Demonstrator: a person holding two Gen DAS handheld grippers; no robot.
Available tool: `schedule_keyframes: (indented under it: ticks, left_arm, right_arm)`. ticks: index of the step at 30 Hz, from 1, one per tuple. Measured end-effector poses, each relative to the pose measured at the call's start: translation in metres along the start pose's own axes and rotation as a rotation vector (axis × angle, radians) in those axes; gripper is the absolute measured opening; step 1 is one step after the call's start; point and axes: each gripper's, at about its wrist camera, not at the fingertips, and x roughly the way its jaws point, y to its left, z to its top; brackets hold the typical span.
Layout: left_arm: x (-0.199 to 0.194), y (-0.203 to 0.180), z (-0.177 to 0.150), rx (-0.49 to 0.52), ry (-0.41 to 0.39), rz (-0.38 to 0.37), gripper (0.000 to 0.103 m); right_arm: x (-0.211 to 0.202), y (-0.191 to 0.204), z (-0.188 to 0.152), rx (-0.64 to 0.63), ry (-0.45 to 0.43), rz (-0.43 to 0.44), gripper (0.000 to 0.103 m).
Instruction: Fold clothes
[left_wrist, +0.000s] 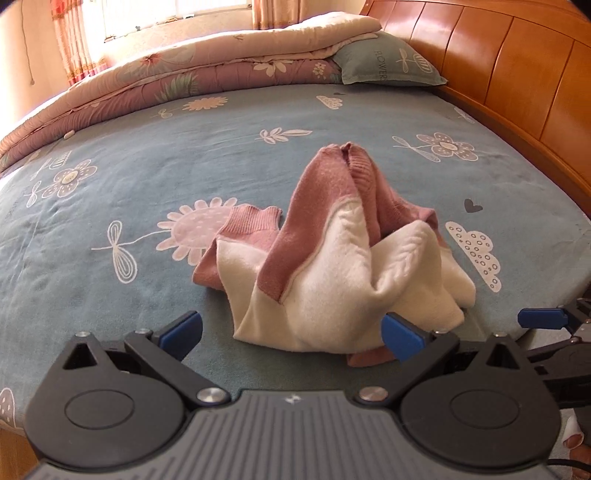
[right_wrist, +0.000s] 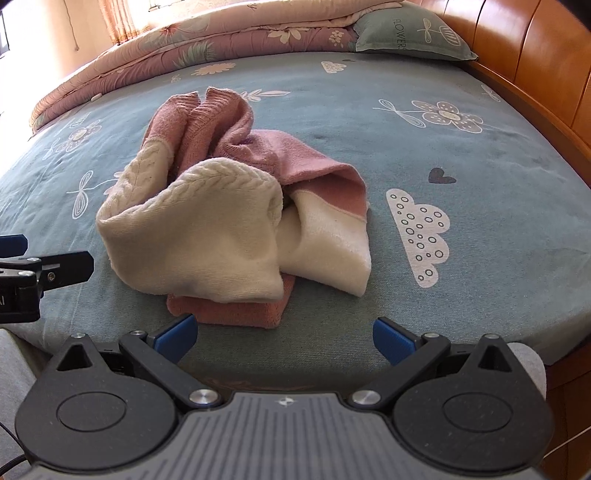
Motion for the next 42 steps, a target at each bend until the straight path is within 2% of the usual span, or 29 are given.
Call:
schedule_keyframes:
  ticks: [4, 7, 10, 19, 24, 29, 32, 39, 41, 42]
  left_arm:
    - [0.019, -0.023, 0.020, 0.054, 0.005, -0.037, 0.102]
    - [0.039, -0.036, 0.026, 0.092, 0.037, -0.038, 0.102]
    - [0.060, -0.036, 0.023, 0.143, 0.079, 0.033, 0.102]
    - [0.071, 0.044, 0.026, 0.044, 0.104, 0.050, 0.103]
    - [0.080, 0.075, 0.035, 0.040, 0.109, 0.175, 0.103]
    - [0.082, 0.092, 0.037, 0.036, 0.132, 0.212, 0.103]
    - [0.069, 0.090, 0.038, 0.042, 0.119, 0.185, 0.103]
    - [0.028, 0.063, 0.061, 0.112, -0.012, 0.112, 0.102]
    - [0.029, 0.058, 0.075, 0.107, -0.037, 0.093, 0.102]
    - [0.034, 0.057, 0.073, 0.108, -0.022, 0.085, 0.102]
  right_arm:
    - [0.004, -0.016, 0.008, 0.033, 0.005, -0.010, 0.103]
    - [0.008, -0.027, 0.012, 0.056, 0.014, -0.018, 0.103]
    - [0.011, -0.036, 0.016, 0.077, 0.016, -0.020, 0.103]
    - [0.028, -0.049, 0.030, 0.102, 0.024, -0.011, 0.103]
    - [0.032, -0.046, 0.034, 0.089, 0.025, -0.001, 0.103]
    - [0.032, -0.047, 0.035, 0.087, 0.027, -0.003, 0.103]
    - [0.032, -0.049, 0.036, 0.095, 0.023, 0.006, 0.103]
    - [0.036, -0.041, 0.041, 0.082, 0.020, 0.030, 0.103]
    - [0.036, -0.038, 0.041, 0.079, 0.018, 0.036, 0.103]
    - [0.035, -0.037, 0.041, 0.077, 0.017, 0.038, 0.103]
